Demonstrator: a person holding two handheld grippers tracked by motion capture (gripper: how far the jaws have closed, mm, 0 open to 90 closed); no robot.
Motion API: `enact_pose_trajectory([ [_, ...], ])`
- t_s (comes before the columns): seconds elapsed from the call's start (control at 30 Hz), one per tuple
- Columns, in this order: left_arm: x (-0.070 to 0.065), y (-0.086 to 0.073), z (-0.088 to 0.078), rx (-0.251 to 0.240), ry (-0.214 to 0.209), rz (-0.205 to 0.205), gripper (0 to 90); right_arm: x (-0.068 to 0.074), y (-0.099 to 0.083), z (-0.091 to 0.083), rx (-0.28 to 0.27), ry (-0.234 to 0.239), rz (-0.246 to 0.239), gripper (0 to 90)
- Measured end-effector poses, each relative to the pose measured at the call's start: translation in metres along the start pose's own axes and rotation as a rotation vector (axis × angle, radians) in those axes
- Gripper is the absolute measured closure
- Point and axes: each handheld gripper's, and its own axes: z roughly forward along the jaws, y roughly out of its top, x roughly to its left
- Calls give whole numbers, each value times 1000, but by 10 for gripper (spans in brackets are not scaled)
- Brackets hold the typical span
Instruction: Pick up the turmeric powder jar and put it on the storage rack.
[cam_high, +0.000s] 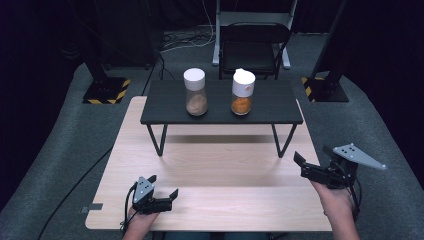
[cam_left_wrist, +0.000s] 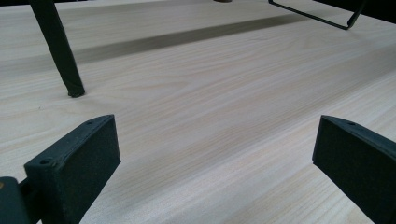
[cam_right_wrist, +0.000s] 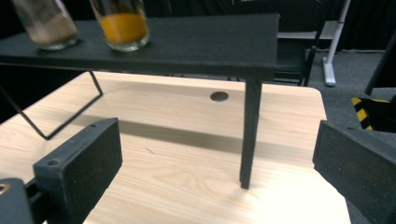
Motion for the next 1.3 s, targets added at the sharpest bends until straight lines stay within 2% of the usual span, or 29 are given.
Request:
enact_pose_trajectory([
  [0.33, 0, 0, 0, -1, -2, 0, 2, -8, -39, 11, -18, -11, 31, 14],
  [0.67, 0, 0, 0, 0, -2, -1, 2, 1, -75, 29, -8, -39, 17, 20],
  [0.87, 1, 0, -1, -2, -4, -1, 2, 2, -94, 42, -3, -26, 47, 22],
  [0.93, 1, -1, -1, -2, -4, -2, 2, 1, -101, 45, -4, -24, 37, 21],
  [1.07, 1, -1, -1, -4, -6, -4, 2, 2, -119, 50, -28, -30, 35, 21],
  [1.3, 1, -1, -1, -4, -6, -1, 2, 6, -144, 56, -50, -38, 63, 20],
])
